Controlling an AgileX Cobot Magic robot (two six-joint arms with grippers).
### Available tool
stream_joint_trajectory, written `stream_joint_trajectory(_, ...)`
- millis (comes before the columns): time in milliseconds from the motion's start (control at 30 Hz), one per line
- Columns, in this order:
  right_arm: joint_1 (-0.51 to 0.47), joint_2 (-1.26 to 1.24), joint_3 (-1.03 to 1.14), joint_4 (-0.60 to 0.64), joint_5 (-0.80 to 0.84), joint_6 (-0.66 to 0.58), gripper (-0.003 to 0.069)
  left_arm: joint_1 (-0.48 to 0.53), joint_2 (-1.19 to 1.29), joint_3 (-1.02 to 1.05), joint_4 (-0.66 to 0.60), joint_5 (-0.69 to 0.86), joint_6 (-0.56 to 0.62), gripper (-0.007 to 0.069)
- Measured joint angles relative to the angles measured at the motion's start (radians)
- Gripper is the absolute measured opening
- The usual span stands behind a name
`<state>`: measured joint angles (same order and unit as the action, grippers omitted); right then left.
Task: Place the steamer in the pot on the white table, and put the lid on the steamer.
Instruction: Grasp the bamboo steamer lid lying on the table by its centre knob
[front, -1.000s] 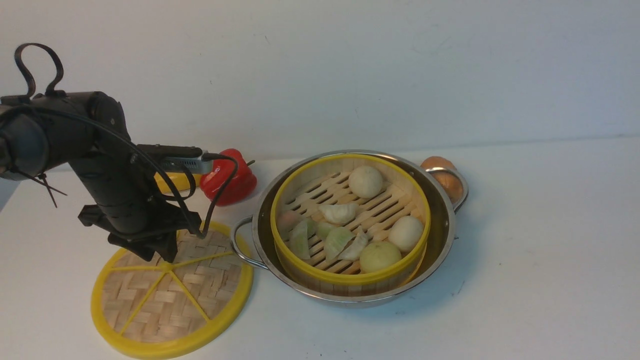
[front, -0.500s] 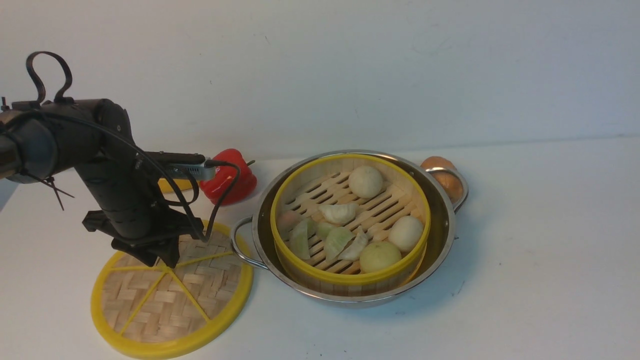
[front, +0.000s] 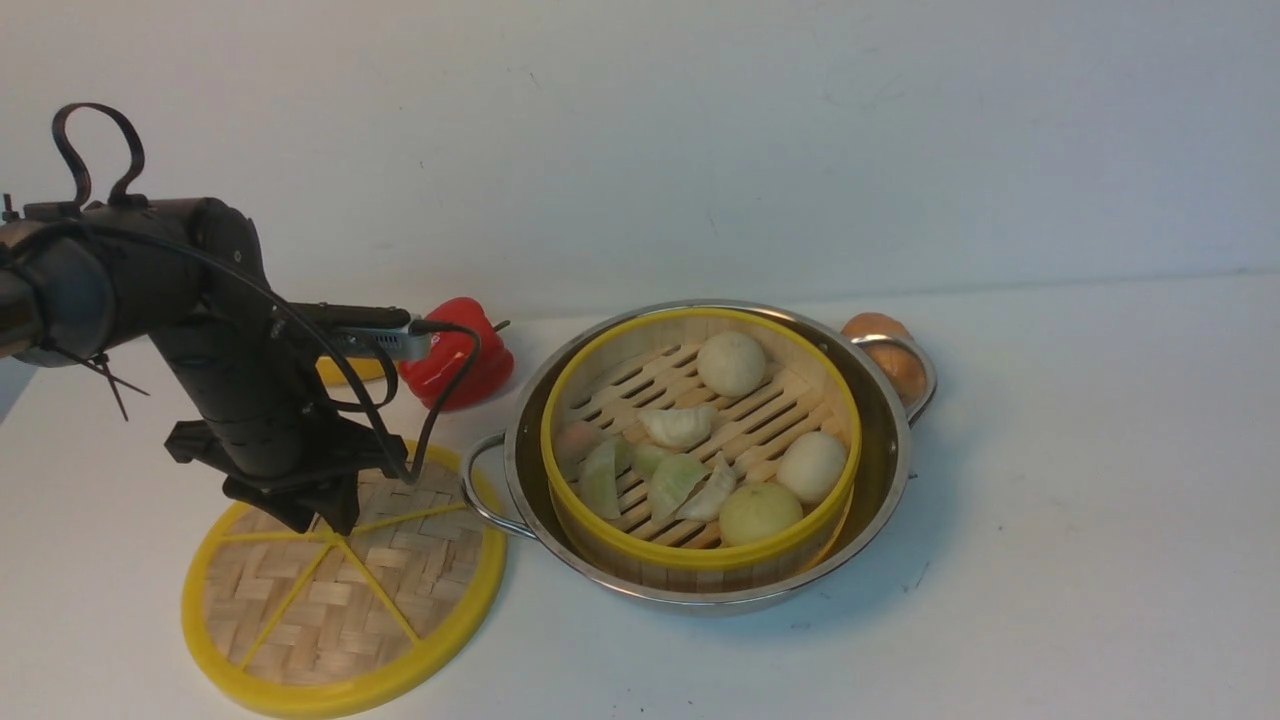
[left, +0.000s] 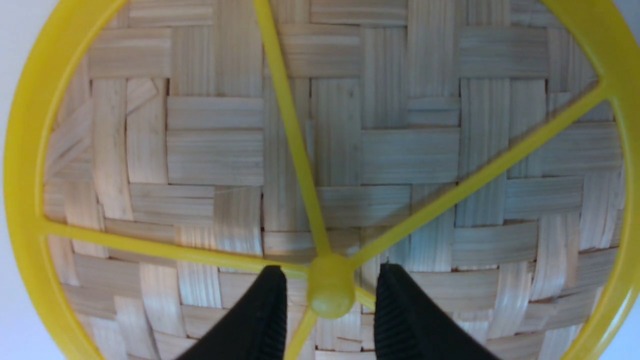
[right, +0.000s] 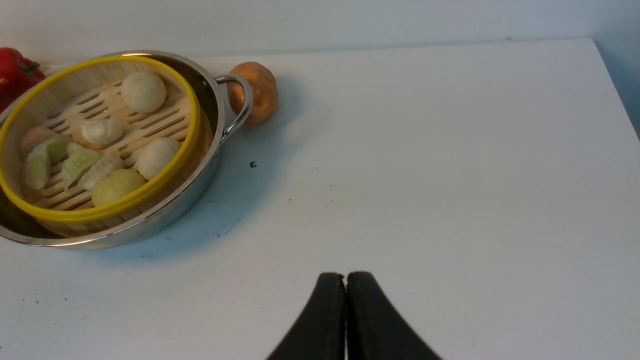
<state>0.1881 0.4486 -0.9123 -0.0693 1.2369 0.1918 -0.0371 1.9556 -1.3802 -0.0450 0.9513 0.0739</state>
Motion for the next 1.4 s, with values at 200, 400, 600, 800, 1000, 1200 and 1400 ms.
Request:
stream_joint_trajectory(200,0.0,0.0,0.0,0.0,0.0,0.0,0.0031,0.0,0.021,0.0,0.0,-0.004,0.0,0.0241)
stream_joint_trajectory(400,0.0,0.0,0.0,0.0,0.0,0.0,0.0036,0.0,0.025,0.0,0.0,-0.005,0.0,0.0238)
stream_joint_trajectory(600,0.0,0.0,0.0,0.001,0.0,0.0,0.0039,0.0,0.026,0.0,0.0,-0.004,0.0,0.0155)
stream_joint_trajectory(800,0.0,0.0,0.0,0.001,0.0,0.0,0.0039,0.0,0.026,0.0,-0.001,-0.003,-0.003,0.0121)
stream_joint_trajectory(1000,0.0,0.0,0.0,0.001,0.0,0.0,0.0039,0.0,0.026,0.0,-0.001,-0.002,-0.004,0.0121)
stream_joint_trajectory(1200,0.0,0.0,0.0,0.001,0.0,0.0,0.0039,0.0,-0.005,-0.009,0.065,0.054,-0.004,0.0121)
stream_joint_trajectory(1400,0.0,0.0,0.0,0.001,0.0,-0.004,0.0041,0.0,-0.068,-0.097,0.11,0.207,-0.004,0.0121)
